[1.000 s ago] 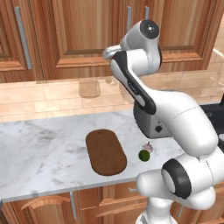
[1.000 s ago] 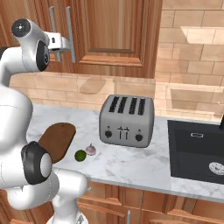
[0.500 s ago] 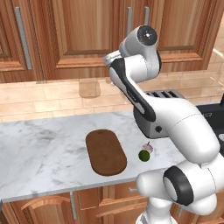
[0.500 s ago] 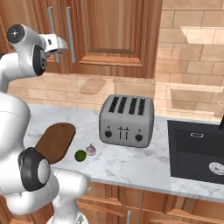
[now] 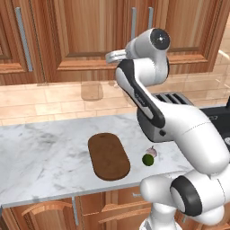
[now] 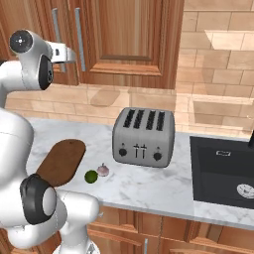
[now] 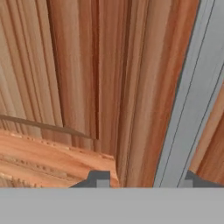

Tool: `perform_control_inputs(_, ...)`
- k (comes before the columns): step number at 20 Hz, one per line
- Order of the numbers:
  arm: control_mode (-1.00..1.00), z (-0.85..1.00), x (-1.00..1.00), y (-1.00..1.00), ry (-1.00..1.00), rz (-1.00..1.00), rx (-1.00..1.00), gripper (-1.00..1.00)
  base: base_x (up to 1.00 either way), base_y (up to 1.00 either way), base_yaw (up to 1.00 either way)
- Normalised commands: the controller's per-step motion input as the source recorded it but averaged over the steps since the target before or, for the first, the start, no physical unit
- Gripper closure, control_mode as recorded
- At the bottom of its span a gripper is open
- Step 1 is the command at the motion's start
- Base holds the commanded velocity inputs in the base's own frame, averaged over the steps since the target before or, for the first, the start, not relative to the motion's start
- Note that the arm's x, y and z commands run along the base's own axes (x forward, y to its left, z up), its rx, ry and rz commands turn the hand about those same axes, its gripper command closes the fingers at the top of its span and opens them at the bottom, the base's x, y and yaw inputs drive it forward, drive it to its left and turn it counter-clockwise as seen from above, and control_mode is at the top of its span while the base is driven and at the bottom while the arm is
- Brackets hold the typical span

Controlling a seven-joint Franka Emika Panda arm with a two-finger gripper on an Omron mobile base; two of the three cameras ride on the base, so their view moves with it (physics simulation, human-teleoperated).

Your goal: Open the cabinet. Place the bowl and condiment on the counter. Then place the lime and garlic on the cutting board.

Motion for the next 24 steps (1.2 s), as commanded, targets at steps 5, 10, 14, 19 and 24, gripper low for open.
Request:
perform_control_inputs(5,-1.00,-0.88,-0.01,1.00,-0.02,-0.05,0.17,1.00,0.00,0.00,0.00)
perform_control_inputs(10,-1.00,-0.80,-0.07,1.00,-0.02,-0.08,0.09,1.00,0.00,0.00,0.00)
perform_control_inputs(14,-1.00,-0.78,-0.03,1.00,-0.01,-0.07,0.04,1.00,0.00,0.00,0.00)
perform_control_inputs(19,-1.00,-0.78,0.00,1.00,0.00,-0.04,0.03,1.00,0.00,0.00,0.00)
perform_control_inputs(24,-1.00,-0.78,0.00,1.00,0.00,0.00,0.02,1.00,0.00,0.00,0.00)
